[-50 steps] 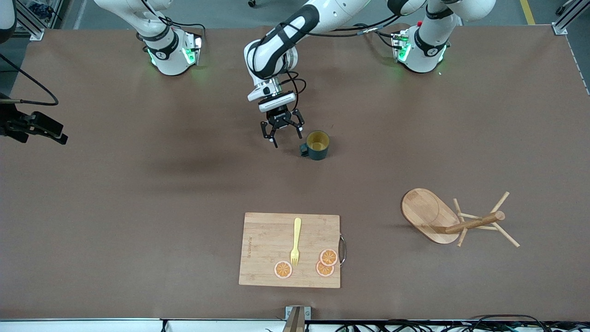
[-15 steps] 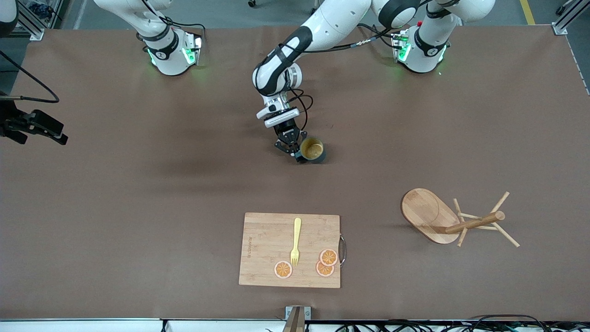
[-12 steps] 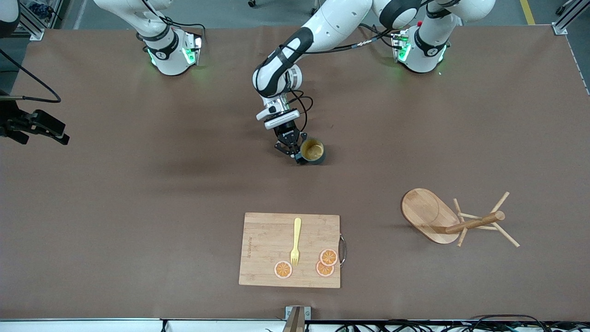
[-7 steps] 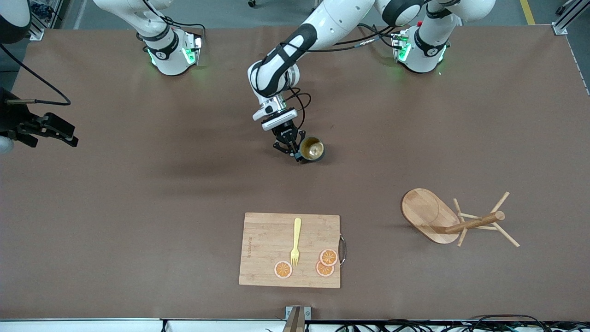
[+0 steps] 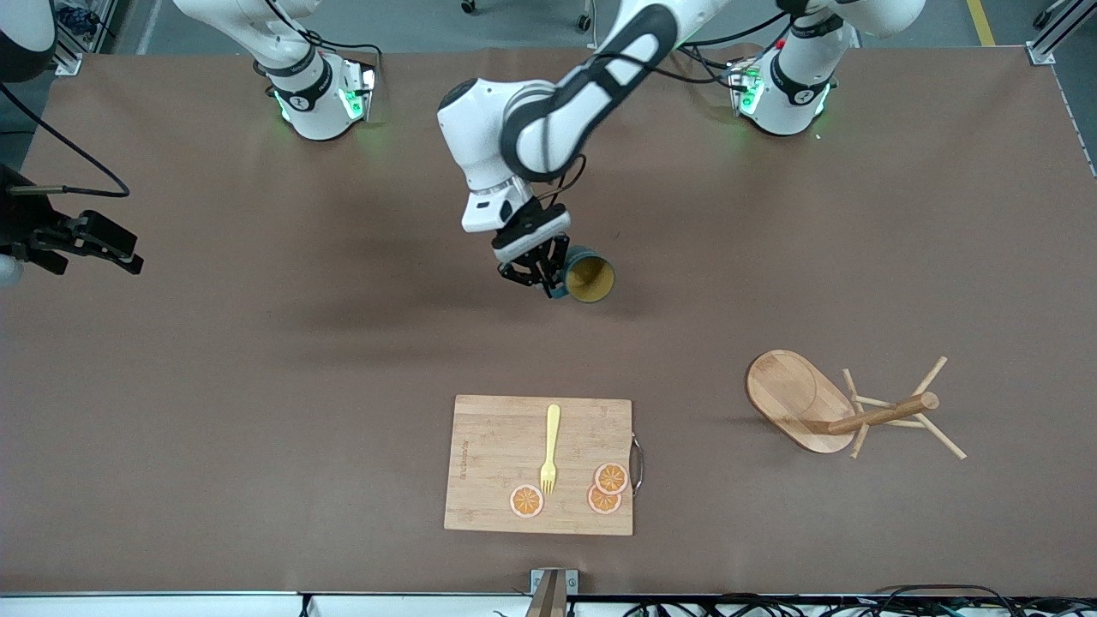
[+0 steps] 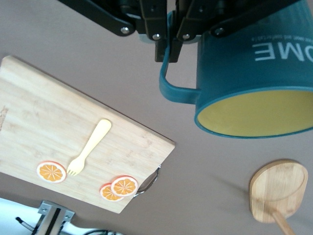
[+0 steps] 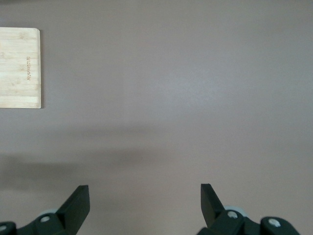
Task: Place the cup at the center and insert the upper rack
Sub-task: 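Lift the mug by its handle and carry it to the wooden stand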
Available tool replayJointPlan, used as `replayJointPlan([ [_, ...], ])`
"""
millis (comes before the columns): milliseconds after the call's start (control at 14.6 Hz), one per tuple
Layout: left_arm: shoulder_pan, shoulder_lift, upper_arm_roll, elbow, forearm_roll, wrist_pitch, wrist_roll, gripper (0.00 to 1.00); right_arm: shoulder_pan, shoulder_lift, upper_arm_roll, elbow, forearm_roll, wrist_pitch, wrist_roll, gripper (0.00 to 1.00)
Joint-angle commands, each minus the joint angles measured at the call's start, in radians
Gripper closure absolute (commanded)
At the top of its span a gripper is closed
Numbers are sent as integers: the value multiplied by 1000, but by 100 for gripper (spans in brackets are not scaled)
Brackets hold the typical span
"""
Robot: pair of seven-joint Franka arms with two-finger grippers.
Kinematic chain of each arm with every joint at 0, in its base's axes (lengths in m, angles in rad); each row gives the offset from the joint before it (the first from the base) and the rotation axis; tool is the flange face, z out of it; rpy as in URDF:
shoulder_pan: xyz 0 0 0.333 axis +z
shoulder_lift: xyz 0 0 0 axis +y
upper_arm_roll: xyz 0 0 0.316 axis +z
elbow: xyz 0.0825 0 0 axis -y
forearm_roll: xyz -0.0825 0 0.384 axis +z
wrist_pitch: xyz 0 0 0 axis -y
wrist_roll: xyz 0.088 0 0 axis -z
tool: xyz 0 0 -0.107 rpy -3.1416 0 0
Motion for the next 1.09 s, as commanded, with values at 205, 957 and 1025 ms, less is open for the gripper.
replayJointPlan([
  [205,183,-145,-7,-27,-333,68,54,100,3,2,0,13,-20,-3,-7,0],
  [957,543,-213,-8,-37,-940,166,189,100,1,2,0,13,-21,-2,-6,0],
  [1025,569,-219,-8,-44,-985,166,216,100,0,2,0,13,-21,-2,-4,0],
])
